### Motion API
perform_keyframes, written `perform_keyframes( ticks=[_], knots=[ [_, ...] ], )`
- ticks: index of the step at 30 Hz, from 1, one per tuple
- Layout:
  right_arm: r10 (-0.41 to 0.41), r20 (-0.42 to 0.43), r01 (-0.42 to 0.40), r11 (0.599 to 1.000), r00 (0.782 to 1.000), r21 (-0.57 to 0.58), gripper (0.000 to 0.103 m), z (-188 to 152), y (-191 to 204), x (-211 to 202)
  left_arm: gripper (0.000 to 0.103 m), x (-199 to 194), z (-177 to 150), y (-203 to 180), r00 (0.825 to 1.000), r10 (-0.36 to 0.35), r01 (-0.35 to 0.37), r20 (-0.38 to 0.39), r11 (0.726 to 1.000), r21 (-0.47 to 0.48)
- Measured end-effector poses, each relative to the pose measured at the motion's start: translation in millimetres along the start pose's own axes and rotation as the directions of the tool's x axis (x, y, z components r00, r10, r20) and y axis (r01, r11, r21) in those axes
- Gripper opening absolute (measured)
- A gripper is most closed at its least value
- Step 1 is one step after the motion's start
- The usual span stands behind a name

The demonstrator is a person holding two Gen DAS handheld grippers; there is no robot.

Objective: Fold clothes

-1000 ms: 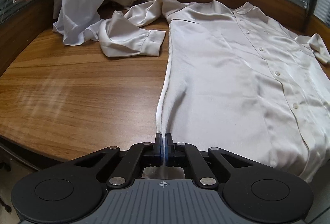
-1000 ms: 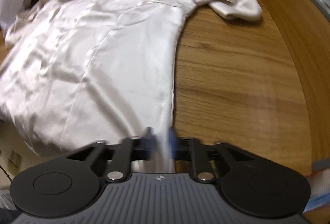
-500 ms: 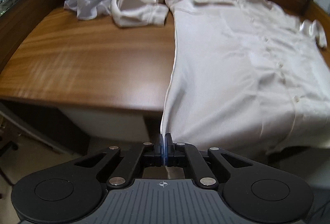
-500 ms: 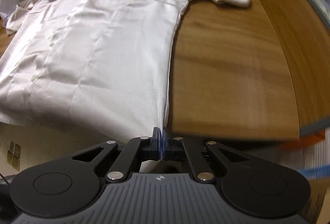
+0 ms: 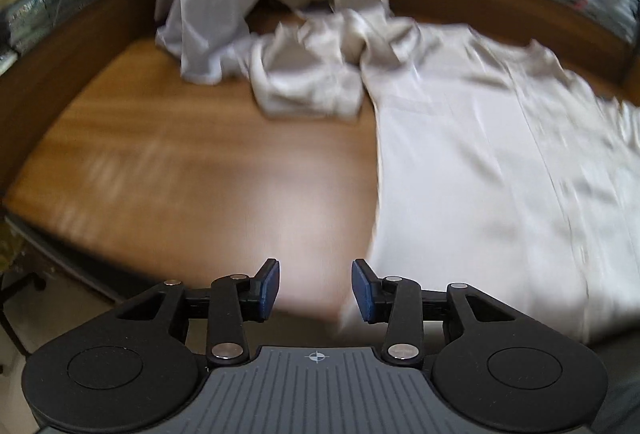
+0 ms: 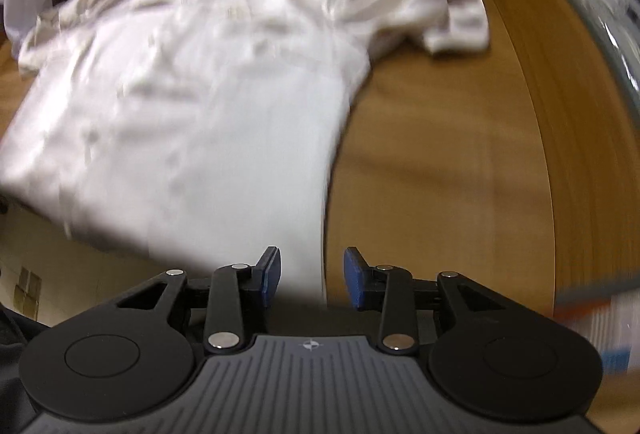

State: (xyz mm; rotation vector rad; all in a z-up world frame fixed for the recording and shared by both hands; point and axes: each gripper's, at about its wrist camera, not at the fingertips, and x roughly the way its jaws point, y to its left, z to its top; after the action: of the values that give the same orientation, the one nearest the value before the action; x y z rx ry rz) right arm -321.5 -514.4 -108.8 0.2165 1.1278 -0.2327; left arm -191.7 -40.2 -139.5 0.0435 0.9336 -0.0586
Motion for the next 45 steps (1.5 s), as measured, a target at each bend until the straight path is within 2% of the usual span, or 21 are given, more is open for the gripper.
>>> perform_keyframes(
  ticks=[5,14,19,23,29,35,40,41,42,44,45],
  knots=[
    [0.048,0.055,-0.047,0.999,0.997,-0.028,0.045,76.4,-1.6,10.9,0.056,27.5,69.2,-18.0,0.997,-0.007,0.003,0.078,0.999,0.05],
    [0.094,0.131,-0.079,0.99,0.987,-0.118,0.047,213.1,9.2,39.1,0.058,87.7,181.9,-68.1,0.986,-0.11,0.082,0.129,0.976,0.202],
    [0.106,0.148,-0.087,0.987,0.983,-0.132,0.047,278.5,25.9,66.8,0.058,119.9,214.0,-98.4,0.975,-0.201,0.172,0.099,0.956,0.238],
    [0.123,0.138,-0.103,0.984,0.983,-0.145,0.047,316.7,42.3,90.6,0.058,145.4,238.3,-122.9,0.959,-0.274,0.246,0.072,0.933,0.263],
    [0.176,0.113,-0.155,0.973,0.978,-0.172,0.047,358.8,65.1,127.6,0.057,187.1,264.9,-158.6,0.933,-0.36,0.346,0.012,0.906,0.243],
    [0.239,0.083,-0.218,0.954,0.967,-0.208,0.047,388.9,83.1,164.4,0.056,231.9,281.1,-192.4,0.922,-0.383,0.385,-0.048,0.902,0.194],
    [0.271,0.066,-0.247,0.935,0.96,-0.255,0.046,402.2,95.7,187.2,0.041,262.2,289.2,-204.5,0.909,-0.4,0.413,-0.117,0.902,0.125],
    [0.277,0.066,-0.251,0.932,0.959,-0.263,0.046,402.9,97.1,189.8,0.035,266.6,289.6,-206.2,0.907,-0.402,0.416,-0.128,0.902,0.117],
    [0.283,0.066,-0.256,0.928,0.957,-0.271,0.046,403.6,98.5,192.4,0.022,270.1,289.8,-207.1,0.903,-0.407,0.422,-0.138,0.9,0.106],
    [0.294,0.066,-0.264,0.921,0.954,-0.287,0.046,405.0,101.4,197.7,0.006,276.2,290.1,-207.5,0.894,-0.421,0.436,-0.154,0.896,0.079],
    [0.3,0.066,-0.268,0.917,0.952,-0.295,0.046,405.6,102.8,200.3,0.006,278.5,290.7,-205.8,0.886,-0.437,0.45,-0.155,0.891,0.057]
  ],
)
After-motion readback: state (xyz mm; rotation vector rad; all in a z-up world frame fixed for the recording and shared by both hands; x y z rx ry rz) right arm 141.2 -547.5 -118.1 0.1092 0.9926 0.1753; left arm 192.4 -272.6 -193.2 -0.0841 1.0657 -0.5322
